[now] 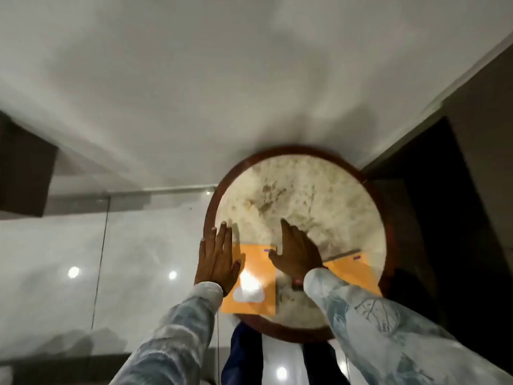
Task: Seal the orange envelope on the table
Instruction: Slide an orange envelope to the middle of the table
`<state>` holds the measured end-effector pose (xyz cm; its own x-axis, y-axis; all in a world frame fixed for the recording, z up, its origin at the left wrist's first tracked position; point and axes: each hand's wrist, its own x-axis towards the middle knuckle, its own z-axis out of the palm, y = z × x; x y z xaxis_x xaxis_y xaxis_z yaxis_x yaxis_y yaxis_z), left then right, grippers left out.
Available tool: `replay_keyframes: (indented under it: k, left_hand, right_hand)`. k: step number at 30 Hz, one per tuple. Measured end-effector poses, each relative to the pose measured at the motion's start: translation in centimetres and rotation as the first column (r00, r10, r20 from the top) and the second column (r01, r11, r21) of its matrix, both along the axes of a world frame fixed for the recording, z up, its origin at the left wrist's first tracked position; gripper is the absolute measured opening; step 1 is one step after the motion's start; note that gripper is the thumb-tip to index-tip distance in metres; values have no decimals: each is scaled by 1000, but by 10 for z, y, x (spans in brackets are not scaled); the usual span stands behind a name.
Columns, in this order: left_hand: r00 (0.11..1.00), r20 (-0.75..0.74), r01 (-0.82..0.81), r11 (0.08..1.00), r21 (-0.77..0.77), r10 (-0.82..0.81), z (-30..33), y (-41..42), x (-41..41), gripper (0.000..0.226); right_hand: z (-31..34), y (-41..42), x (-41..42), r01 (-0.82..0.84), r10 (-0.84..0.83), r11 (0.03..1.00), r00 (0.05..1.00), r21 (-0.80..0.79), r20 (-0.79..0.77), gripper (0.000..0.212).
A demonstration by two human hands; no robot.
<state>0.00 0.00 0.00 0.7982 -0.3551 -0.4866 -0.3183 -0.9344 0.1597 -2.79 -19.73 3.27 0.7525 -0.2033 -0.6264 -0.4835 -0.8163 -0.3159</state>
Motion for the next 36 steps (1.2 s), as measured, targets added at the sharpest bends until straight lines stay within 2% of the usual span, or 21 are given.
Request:
replay_keyframes:
  k: [2, 4, 6, 8, 10, 12, 14, 16, 19, 21, 23, 27, 29, 31, 34, 36]
  left_hand:
    - [986, -68, -155, 988, 12, 155, -27, 1, -16, 73]
    - [959, -63, -276, 961, 1, 276, -55, 5, -37, 58]
    - [929, -104, -360, 933, -22, 356, -75, 6, -54, 53]
    - [892, -112, -446, 893, -62, 438, -86, 4, -60, 60]
    - [842, -132, -535, 842, -71, 524, -91, -1, -58, 68]
    - [753, -183, -653, 751, -96, 632, -91, -6, -49, 63]
    - [682, -300, -728, 660, -186, 667, -87, -11, -30, 41]
    - [595, -477, -802, 513, -305, 647, -78, -18, -5, 19]
    - [545, -608, -839, 381, -389, 577, -64, -36, 39, 11]
    - [529, -638, -847, 308, -432, 559, -56, -56, 73, 8]
    - [562, -587, -823, 328, -464, 582, -56, -79, 106, 8]
    - [671, -371, -733, 497, -464, 642, -70, -124, 155, 17]
    - [705, -328, -702, 554, -449, 628, -80, -139, 166, 21]
    - [734, -281, -673, 607, -423, 618, -89, -148, 169, 26]
    - [784, -120, -609, 718, -336, 609, -92, -154, 155, 36]
    - [790, -100, -596, 721, -353, 604, -83, -156, 124, 38]
  right_hand:
    - [-37, 21, -17, 113, -103, 990, 988, 84, -116, 74]
    - [-65, 43, -44, 189, -168, 977, 969, 101, -182, 73]
    - [-90, 60, -66, 250, -245, 965, 967, 82, -69, 70]
    - [-101, 66, -70, 347, -349, 936, 936, 57, 37, 64]
    - [-107, 68, -64, 426, -428, 904, 903, 48, 44, 58]
    - [-108, 67, -58, 502, -506, 861, 862, 86, 30, 55]
    - [-108, 63, -47, 602, -610, 785, 792, 148, 13, 56]
    - [-106, 54, -29, 687, -703, 693, 711, 219, -8, 57]
    - [-105, 29, 8, 739, -785, 597, 619, 312, 36, 44]
    - [-104, 4, 38, 732, -799, 584, 594, 351, 92, 35]
    - [-106, -21, 66, 714, -792, 601, 593, 359, 147, 31]
    - [-120, -67, 110, 707, -783, 621, 583, 339, 218, 42]
    - [-131, -81, 122, 697, -763, 646, 606, 310, 226, 43]
    - [-140, -93, 125, 687, -746, 665, 625, 291, 230, 43]
    - [-141, -106, 110, 691, -743, 669, 631, 275, 223, 48]
    - [-127, -115, 82, 691, -735, 677, 648, 252, 198, 51]
